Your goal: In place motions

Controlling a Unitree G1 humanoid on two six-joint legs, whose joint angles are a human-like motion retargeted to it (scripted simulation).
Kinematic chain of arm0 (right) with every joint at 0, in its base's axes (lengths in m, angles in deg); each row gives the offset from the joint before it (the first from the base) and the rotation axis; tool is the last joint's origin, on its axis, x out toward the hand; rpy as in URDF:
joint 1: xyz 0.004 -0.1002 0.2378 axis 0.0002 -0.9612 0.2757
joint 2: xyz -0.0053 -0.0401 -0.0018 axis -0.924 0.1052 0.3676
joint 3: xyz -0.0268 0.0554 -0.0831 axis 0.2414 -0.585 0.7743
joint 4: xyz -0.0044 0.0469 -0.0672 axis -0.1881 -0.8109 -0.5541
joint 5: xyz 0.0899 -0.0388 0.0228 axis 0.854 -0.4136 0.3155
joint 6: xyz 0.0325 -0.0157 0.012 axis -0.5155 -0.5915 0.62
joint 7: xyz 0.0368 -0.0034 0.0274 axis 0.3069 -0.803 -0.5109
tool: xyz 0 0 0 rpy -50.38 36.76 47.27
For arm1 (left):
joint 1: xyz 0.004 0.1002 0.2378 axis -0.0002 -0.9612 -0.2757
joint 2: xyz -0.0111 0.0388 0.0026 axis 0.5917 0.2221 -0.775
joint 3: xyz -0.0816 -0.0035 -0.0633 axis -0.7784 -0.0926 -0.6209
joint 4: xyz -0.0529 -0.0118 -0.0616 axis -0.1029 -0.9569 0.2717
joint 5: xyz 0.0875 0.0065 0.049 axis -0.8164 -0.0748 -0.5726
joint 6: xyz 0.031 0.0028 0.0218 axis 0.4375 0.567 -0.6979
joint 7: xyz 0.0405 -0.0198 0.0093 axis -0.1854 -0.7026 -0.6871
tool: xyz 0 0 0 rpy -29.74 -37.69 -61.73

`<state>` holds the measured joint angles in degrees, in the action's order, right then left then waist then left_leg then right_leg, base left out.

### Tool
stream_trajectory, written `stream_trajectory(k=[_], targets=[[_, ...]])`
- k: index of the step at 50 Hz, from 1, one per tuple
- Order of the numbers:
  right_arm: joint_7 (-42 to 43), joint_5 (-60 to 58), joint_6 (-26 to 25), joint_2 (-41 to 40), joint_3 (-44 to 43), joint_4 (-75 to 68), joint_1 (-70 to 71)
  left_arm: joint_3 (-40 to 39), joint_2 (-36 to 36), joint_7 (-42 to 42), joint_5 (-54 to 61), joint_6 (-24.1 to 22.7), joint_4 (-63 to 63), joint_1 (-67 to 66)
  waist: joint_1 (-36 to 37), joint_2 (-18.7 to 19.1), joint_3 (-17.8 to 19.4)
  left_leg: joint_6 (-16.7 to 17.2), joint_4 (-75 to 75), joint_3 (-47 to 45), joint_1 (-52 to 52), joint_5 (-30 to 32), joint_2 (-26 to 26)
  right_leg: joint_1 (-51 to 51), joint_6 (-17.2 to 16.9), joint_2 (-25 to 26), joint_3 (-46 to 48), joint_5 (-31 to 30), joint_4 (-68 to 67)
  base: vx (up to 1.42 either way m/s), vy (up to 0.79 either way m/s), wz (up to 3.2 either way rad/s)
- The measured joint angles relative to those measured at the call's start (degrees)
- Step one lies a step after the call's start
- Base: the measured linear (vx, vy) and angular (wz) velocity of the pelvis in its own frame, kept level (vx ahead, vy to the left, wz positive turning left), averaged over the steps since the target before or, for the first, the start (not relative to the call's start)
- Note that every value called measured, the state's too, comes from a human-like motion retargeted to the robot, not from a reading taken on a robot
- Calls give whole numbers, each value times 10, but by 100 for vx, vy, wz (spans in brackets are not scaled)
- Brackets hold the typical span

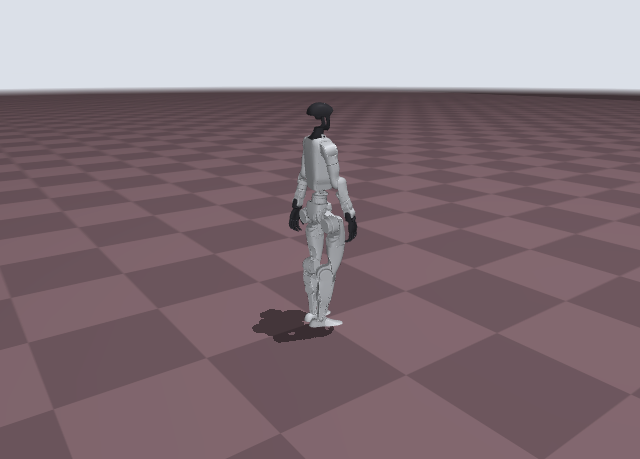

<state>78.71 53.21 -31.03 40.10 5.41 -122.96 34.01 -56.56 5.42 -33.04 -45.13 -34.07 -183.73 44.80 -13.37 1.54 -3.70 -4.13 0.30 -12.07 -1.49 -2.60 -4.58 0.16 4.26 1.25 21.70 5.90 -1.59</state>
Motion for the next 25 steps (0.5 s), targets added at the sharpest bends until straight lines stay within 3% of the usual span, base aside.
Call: stream_trajectory(k=[2,10,20,22,23,25], targets=[[-7,21,7,-7,1,31,13,-17,3,0,6,14,0,-39,51,2,6,-13,1,-51,-7,3,3,3,5,15,-52,-6,-2,4,-2,-237],[-28,94,32,-21,-10,114,9,-35,18,1,-11,18,2,-118,35,2,3,-9,-1,-36,-7,2,4,4,2,14,-36,-3,0,0,0,10],[-16,17,16,6,-45,29,-80,28,8,-18,-3,28,0,9,30,-2,4,-11,-2,-42,-7,1,6,4,1,15,-38,-6,2,0,0,-20],[-20,4,7,17,-63,1,-107,50,12,-22,-15,28,3,57,143,-2,13,-46,-19,-159,-8,4,-4,10,10,45,-147,-20,-7,1,-3,-370],[-22,2,1,24,-74,-12,-124,65,14,-24,-25,31,9,78,160,-3,14,-51,-22,-174,-5,2,-7,11,11,49,-162,-22,-8,0,-2,-24],[-26,-2,-12,40,-117,-44,-153,109,19,-21,-48,40,21,129,14,-11,3,2,1,-16,-4,-2,8,1,-3,2,-11,-5,4,-2,1,394]])
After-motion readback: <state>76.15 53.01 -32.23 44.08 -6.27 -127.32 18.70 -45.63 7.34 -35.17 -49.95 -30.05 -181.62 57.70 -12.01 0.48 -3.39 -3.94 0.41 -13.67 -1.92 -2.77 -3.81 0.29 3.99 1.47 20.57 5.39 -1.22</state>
